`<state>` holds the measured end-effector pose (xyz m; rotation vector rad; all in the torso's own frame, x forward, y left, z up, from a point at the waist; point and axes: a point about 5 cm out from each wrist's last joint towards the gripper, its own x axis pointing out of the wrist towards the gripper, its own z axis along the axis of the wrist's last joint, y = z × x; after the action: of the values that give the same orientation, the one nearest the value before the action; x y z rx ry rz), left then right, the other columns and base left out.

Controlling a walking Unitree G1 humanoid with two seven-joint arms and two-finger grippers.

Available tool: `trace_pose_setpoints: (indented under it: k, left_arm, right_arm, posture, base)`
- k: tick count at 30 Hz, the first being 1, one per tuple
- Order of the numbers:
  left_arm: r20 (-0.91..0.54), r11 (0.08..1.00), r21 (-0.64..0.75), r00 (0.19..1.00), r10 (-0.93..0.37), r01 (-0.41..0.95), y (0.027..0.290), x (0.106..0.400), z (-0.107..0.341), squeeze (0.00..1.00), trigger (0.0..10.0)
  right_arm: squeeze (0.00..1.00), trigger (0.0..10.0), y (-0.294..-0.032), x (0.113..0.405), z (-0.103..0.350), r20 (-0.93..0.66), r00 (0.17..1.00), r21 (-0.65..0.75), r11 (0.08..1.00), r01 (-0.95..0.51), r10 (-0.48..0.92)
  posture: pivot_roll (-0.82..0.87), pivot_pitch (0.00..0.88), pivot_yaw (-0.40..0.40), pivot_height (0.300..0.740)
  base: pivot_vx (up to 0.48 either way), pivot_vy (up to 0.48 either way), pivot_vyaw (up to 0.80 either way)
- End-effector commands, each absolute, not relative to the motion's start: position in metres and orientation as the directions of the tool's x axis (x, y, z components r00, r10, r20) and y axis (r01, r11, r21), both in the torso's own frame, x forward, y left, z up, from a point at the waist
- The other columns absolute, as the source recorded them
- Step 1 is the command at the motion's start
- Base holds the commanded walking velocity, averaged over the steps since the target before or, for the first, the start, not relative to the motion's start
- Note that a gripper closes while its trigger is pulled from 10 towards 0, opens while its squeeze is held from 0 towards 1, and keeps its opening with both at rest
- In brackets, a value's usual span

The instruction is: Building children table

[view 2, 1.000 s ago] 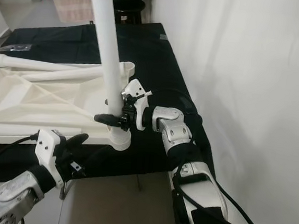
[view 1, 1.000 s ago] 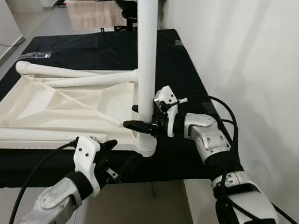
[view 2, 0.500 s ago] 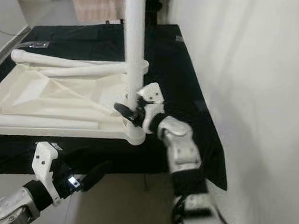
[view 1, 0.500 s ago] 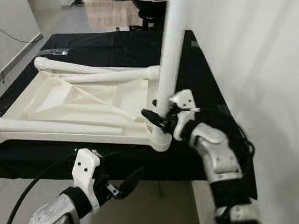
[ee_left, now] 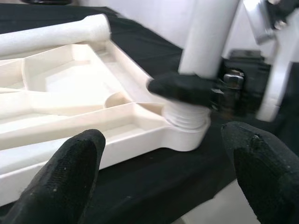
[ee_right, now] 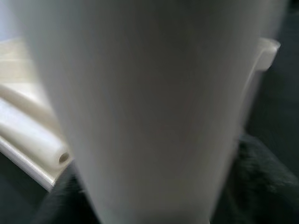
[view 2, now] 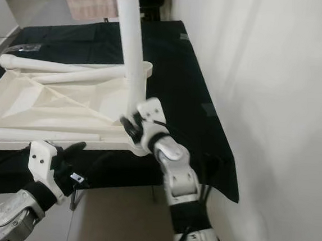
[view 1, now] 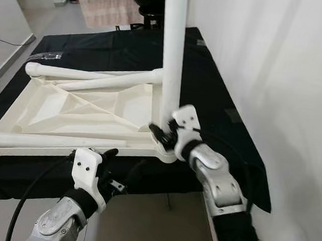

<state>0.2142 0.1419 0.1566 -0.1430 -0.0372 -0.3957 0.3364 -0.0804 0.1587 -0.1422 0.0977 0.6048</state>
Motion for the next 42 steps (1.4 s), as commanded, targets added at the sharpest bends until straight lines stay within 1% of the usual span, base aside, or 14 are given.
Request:
trace_pose_setpoints:
  k: [1,4,5,6,13,14,17,18,27,29,30,32,36,42]
  left_arm:
    - [0.045,0.927,-0.123,0.935,-0.352,0.355,0.145,0.216,0.152,0.00,10.0]
    - [0.045,0.932,-0.120,0.940,-0.338,0.341,0.145,0.219,0.151,0.00,10.0]
    - [0.045,0.933,-0.121,0.941,-0.335,0.338,0.145,0.220,0.150,0.00,10.0]
    - [0.045,0.935,-0.120,0.943,-0.331,0.334,0.145,0.220,0.150,0.00,10.0]
    - [0.042,0.936,-0.129,0.945,-0.326,0.328,0.141,0.221,0.146,0.00,10.0]
    - [0.041,0.935,-0.131,0.944,-0.326,0.329,0.141,0.221,0.146,0.00,10.0]
    - [0.040,0.933,-0.135,0.943,-0.331,0.333,0.140,0.221,0.145,0.00,10.0]
    - [0.039,0.931,-0.138,0.941,-0.335,0.337,0.140,0.220,0.145,0.00,10.0]
    - [0.042,0.930,-0.138,0.941,-0.337,0.339,0.139,0.217,0.146,0.00,10.0]
    - [0.044,0.932,-0.134,0.941,-0.334,0.337,0.141,0.215,0.147,0.00,10.0]
    - [0.044,0.932,-0.134,0.941,-0.334,0.337,0.141,0.215,0.147,0.00,10.0]
    - [0.047,0.935,-0.129,0.944,-0.326,0.329,0.144,0.216,0.149,0.00,10.0]
    - [0.045,0.939,-0.121,0.947,-0.319,0.322,0.146,0.218,0.149,0.00,10.0]
    - [0.045,0.939,-0.114,0.946,-0.320,0.324,0.146,0.220,0.149,0.00,10.0]
  right_arm:
    - [1.00,10.0,-0.080,0.341,0.167,-0.099,0.796,-0.089,0.791,-0.605,0.598]
    - [1.00,10.0,-0.085,0.346,0.180,-0.060,0.737,-0.101,0.730,-0.676,0.673]
    - [0.58,10.0,-0.088,0.348,0.186,-0.049,0.681,-0.101,0.675,-0.731,0.731]
    - [0.00,10.0,-0.092,0.351,0.190,-0.048,0.607,-0.092,0.602,-0.793,0.793]
    - [0.00,10.0,-0.106,0.359,0.191,-0.113,0.358,-0.049,0.355,-0.934,0.927]
    - [0.00,1.3,-0.106,0.360,0.192,-0.112,0.334,-0.032,0.332,-0.943,0.936]
    - [0.00,1.3,-0.107,0.364,0.196,-0.095,0.324,-0.010,0.325,-0.946,0.941]
    - [0.00,0.0,-0.108,0.367,0.198,-0.088,0.334,0.001,0.336,-0.942,0.938]
    - [0.00,0.0,-0.123,0.367,0.192,-0.089,0.420,-0.019,0.420,-0.907,0.903]
    - [0.00,0.0,-0.126,0.355,0.173,-0.160,0.576,-0.005,0.583,-0.813,0.802]
    - [0.00,0.0,-0.126,0.355,0.173,-0.160,0.576,-0.005,0.583,-0.813,0.802]
    - [0.00,0.0,-0.105,0.323,0.149,-0.197,0.838,-0.068,0.846,-0.529,0.508]
    - [0.00,0.0,-0.078,0.293,0.135,-0.201,0.850,-0.108,0.851,-0.514,0.487]
    - [0.00,0.3,-0.074,0.320,0.144,-0.173,0.869,-0.136,0.863,-0.487,0.464]
  posture:
    - [-0.01,0.116,0.046,0.740]
    - [-0.02,0.108,0.045,0.740]
    - [-0.01,0.099,0.042,0.740]
    - [-0.02,0.093,0.042,0.740]
    - [-0.01,0.072,0.038,0.740]
    - [-0.01,0.072,0.038,0.740]
    - [-0.01,0.071,0.038,0.740]
    - [-0.01,0.066,0.036,0.740]
    - [0.00,0.094,0.024,0.740]
    - [0.01,0.110,0.012,0.740]
    - [0.01,0.110,0.012,0.740]
    - [-0.02,0.145,0.042,0.740]
    - [-0.03,0.136,0.052,0.740]
    - [0.00,0.121,0.037,0.740]
  base:
    - [0.000,0.000,0.00]
    - [0.000,0.000,0.00]
    - [0.000,0.000,0.00]
    - [0.000,0.000,0.00]
    - [0.000,0.000,0.00]
    - [0.000,0.000,0.00]
    - [0.000,0.000,0.00]
    - [0.000,0.000,0.00]
    - [0.000,0.000,0.00]
    - [0.000,0.000,0.00]
    - [0.000,0.000,0.00]
    - [0.000,0.000,0.00]
    - [0.000,0.000,0.00]
    - [0.000,0.000,0.00]
